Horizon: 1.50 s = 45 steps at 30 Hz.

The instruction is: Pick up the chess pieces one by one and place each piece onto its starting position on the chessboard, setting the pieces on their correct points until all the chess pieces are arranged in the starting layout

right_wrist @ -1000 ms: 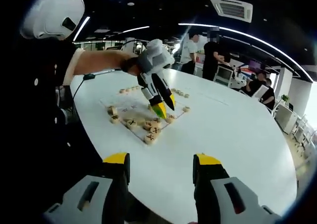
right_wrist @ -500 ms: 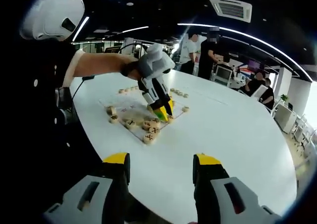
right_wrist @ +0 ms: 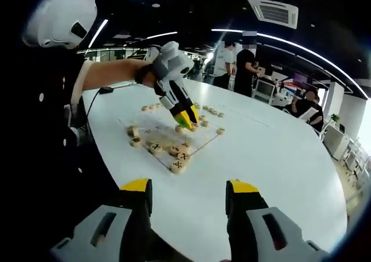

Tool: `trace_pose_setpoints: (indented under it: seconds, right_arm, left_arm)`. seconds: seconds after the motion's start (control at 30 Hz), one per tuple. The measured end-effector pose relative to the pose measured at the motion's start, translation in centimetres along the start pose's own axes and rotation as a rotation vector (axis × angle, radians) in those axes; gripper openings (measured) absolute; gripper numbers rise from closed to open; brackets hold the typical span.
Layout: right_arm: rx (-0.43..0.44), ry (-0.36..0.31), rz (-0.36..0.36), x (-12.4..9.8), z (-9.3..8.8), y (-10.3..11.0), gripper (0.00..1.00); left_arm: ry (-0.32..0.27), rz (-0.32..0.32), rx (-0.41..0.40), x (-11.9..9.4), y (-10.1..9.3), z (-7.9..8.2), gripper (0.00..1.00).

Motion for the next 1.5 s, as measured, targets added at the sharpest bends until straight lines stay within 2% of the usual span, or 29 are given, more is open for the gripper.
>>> trace_pose_setpoints:
  seconds: [0.17,0.27,0.47,0.57,0.7,1.1,1.27,1.5]
  right_arm:
    - [-0.023,-0.002,0.021,0.4,0.6,0.5,0.51]
    - [-0.033,-0.004,0.034,0.8,1.0,0.7,0.51]
    - [-0.063,-0.007,0.067,1.8,2.1,1.5,0.51]
    - [-0.075,-0.007,0.079,2.2,2.5,1.8,0.51]
    - [-0.088,-0.006,0.095,2.7,3.0,2.3,0.51]
    - [-0.106,0.012,0.112,3.3,3.5,3.1,0.51]
    - [-0.107,0.015,0.118,3.7,3.5,3.3,0.51]
    - [-0.108,0.024,0.123,3.8,3.5,3.5,0.51]
  left_arm:
    - [-0.046,0.056,-0.024,-3.6,0.0,-1.2,0.19]
    - [-0.063,0.1,-0.04,-5.7,1.4,-2.3,0.19]
    - [-0.095,0.162,-0.098,-9.4,1.1,-5.6,0.19]
    - [-0.096,0.222,-0.106,-10.8,1.1,-7.3,0.19]
    - [-0.111,0.236,-0.135,-11.9,0.7,-9.1,0.19]
    - [-0.103,0.253,-0.204,-12.9,-0.6,-12.8,0.19]
    - [-0.082,0.237,-0.219,-12.1,-1.4,-14.3,0.19]
    - [-0.077,0.217,-0.25,-11.1,-1.5,-15.1,0.19]
Point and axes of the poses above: the point that each gripper's makers call its tool centre point, and the gripper's own axes: x roughly forward along the fingers, y roughly to its left, z roughly out of its top, the point moved 1 cm from there along -x, roughly backward along the fingers, and after that the axes turned 1 degree about -x, right-handed, at the moved point
